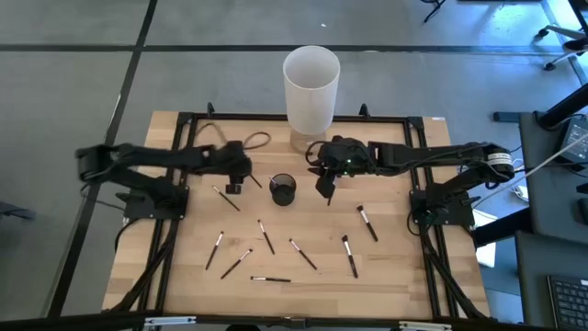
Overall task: Put items in baskets/containers
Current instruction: Put the eyeshadow brush into the holder
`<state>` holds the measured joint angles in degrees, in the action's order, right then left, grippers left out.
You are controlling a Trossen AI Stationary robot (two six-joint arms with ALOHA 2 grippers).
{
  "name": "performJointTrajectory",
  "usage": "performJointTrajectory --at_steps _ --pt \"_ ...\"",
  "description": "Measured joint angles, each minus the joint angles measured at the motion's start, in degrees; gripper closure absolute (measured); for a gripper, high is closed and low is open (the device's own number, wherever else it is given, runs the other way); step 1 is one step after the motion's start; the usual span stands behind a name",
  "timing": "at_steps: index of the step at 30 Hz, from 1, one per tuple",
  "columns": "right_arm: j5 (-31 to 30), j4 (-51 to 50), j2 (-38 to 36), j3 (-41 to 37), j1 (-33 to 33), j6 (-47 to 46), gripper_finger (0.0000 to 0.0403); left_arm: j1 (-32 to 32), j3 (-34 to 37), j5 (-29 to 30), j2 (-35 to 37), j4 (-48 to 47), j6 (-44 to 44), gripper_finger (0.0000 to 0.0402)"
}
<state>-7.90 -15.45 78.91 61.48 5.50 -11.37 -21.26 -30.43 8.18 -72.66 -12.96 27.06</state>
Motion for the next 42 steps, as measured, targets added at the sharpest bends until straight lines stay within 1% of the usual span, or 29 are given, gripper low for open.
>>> performJointTrajectory --at_steps 3,7,10,12,14,16,19,23,25,27,31,35,37,39,40,42 --pt "0.5 -0.4 -0.5 0.0 -0.2 0.3 0.0313 -0.3 -6.6 1.8 -7.2 -9.3 4.1 0.0213" --pt "0.3 -4.8 -3.0 0.0 -0.2 1.3 0.0313 -0.7 -15.4 3.5 -13.3 -21.5 5.2 0.0214" --pt "0.1 -6.8 -3.8 -0.7 -0.5 1.4 0.0313 -1.3 -19.3 3.5 -15.5 -24.9 7.5 0.0214" --pt "0.0 -6.2 -4.5 -2.3 -0.8 1.4 0.0313 -1.8 -20.1 3.1 -16.4 -24.6 10.8 0.0215" --pt "0.0 -4.9 -5.1 -4.3 -1.4 1.3 0.0313 -2.7 -20.1 1.2 -17.7 -24.8 13.8 0.0215" --pt "0.0 -3.7 -6.0 -6.9 -1.8 1.0 0.0313 -3.8 -20.0 0.6 -19.6 -25.5 15.2 0.0215" --pt "0.0 2.6 -7.8 -12.1 -2.4 -0.1 0.0313 -5.9 -20.0 1.0 -22.6 -26.9 15.7 0.0215" --pt "0.0 10.1 -10.3 -18.0 -2.4 -0.8 0.0313 -8.6 -20.3 -1.6 -24.7 -27.2 16.1 0.0218" --pt "0.2 11.5 -10.9 -19.8 -2.4 -1.2 0.0313 -9.5 -20.3 -2.7 -25.0 -27.4 17.4 0.0229" --pt "0.4 11.9 -11.6 -20.6 -2.2 -1.6 0.0313 -10.0 -20.2 -3.7 -25.1 -27.4 18.7 0.0251" --pt "0.6 12.0 -12.0 -21.0 -2.1 -1.9 0.0313 -10.2 -20.2 -4.9 -25.1 -27.9 19.7 0.0316" --pt "0.6 11.9 -12.0 -21.0 -2.1 -2.1 0.0313 -9.8 -20.2 -3.9 -25.1 -28.0 20.2 0.0380" --pt "1.0 11.8 -12.0 -21.0 -2.2 -2.2 0.0313 -9.4 -20.2 -2.9 -25.1 -28.0 20.2 0.0390" --pt "1.6 11.8 -12.0 -21.0 -2.4 -2.7 0.0313 -8.5 -20.2 -0.5 -25.0 -28.1 20.2 0.0388" --pt "1.6 11.8 -12.0 -21.0 -2.5 -3.0 0.0313 -8.0 -20.1 1.0 -24.6 -28.1 20.2 0.0384" --pt "1.6 11.8 -12.0 -21.0 -2.9 -3.2 0.0313 -6.3 -19.9 6.3 -23.5 -28.3 20.2 0.0379"
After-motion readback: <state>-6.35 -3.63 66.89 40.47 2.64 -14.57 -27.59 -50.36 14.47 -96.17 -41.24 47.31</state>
